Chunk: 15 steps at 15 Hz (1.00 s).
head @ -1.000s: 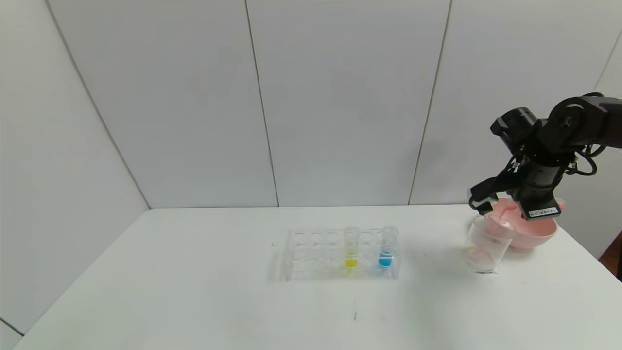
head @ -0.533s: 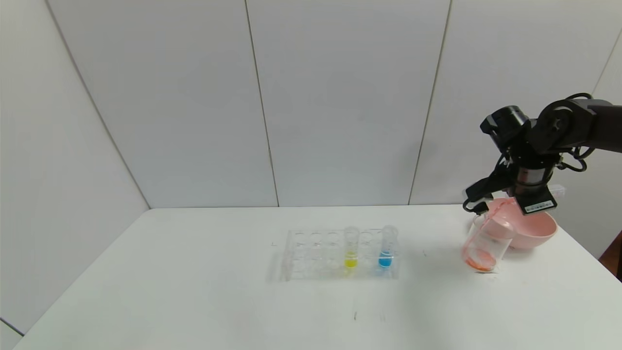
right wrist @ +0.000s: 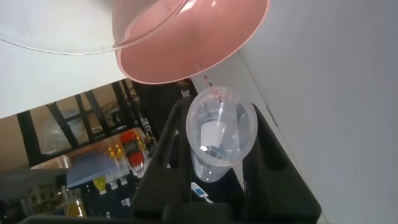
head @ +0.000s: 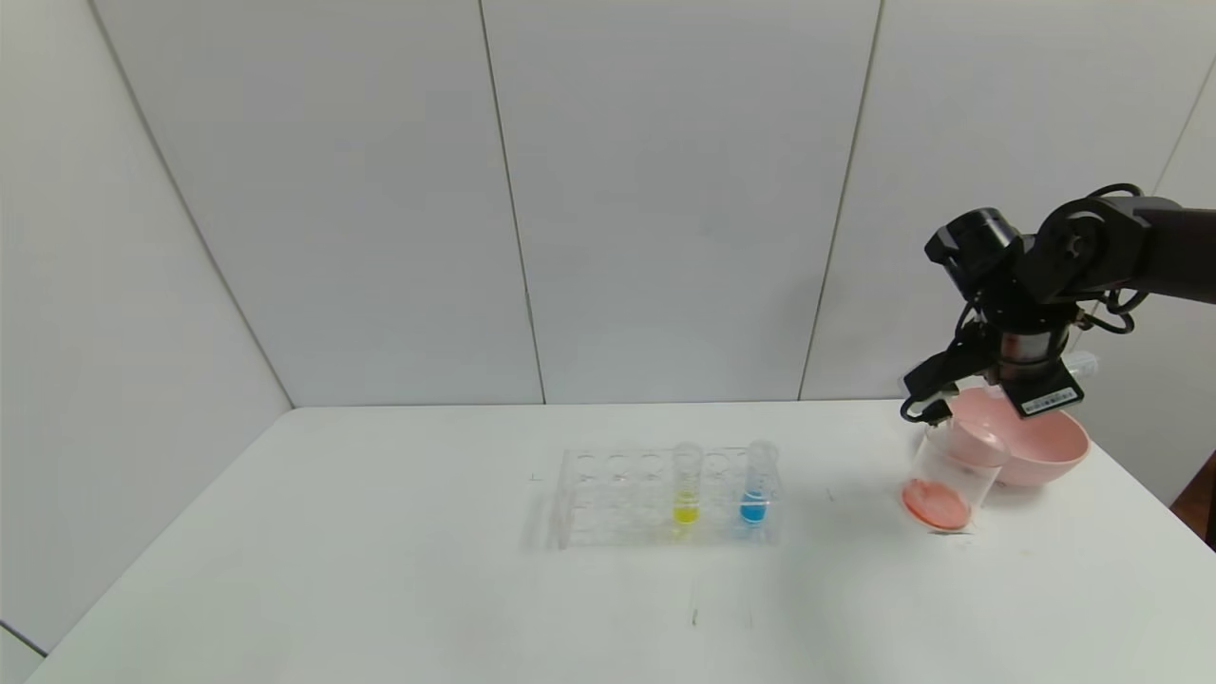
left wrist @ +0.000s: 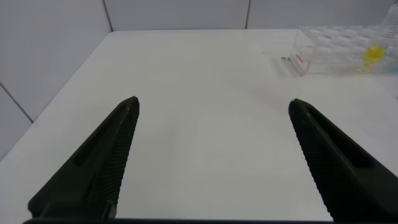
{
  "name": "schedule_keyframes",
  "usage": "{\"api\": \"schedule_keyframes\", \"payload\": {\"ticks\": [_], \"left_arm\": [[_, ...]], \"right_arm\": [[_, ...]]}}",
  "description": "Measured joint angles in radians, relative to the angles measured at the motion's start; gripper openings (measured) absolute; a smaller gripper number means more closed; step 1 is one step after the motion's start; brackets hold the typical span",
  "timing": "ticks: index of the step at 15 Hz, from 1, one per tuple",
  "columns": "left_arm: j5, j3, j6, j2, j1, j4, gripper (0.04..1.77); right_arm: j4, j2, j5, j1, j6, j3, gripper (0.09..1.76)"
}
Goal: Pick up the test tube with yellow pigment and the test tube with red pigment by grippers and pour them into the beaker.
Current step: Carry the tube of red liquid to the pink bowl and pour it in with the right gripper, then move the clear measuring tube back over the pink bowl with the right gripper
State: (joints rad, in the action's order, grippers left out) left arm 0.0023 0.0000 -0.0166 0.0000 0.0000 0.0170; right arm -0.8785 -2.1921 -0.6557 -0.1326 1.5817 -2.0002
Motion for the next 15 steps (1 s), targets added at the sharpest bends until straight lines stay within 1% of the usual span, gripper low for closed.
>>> {"api": "schedule_keyframes", "payload": {"ticks": [15], "left_arm": [[0.0, 0.0, 0.0, 0.0, 0.0, 0.0, 1.72]], "right_arm": [[-0.001, 0.027, 0.009, -0.002, -0.011, 0.0, 0.53]]}}
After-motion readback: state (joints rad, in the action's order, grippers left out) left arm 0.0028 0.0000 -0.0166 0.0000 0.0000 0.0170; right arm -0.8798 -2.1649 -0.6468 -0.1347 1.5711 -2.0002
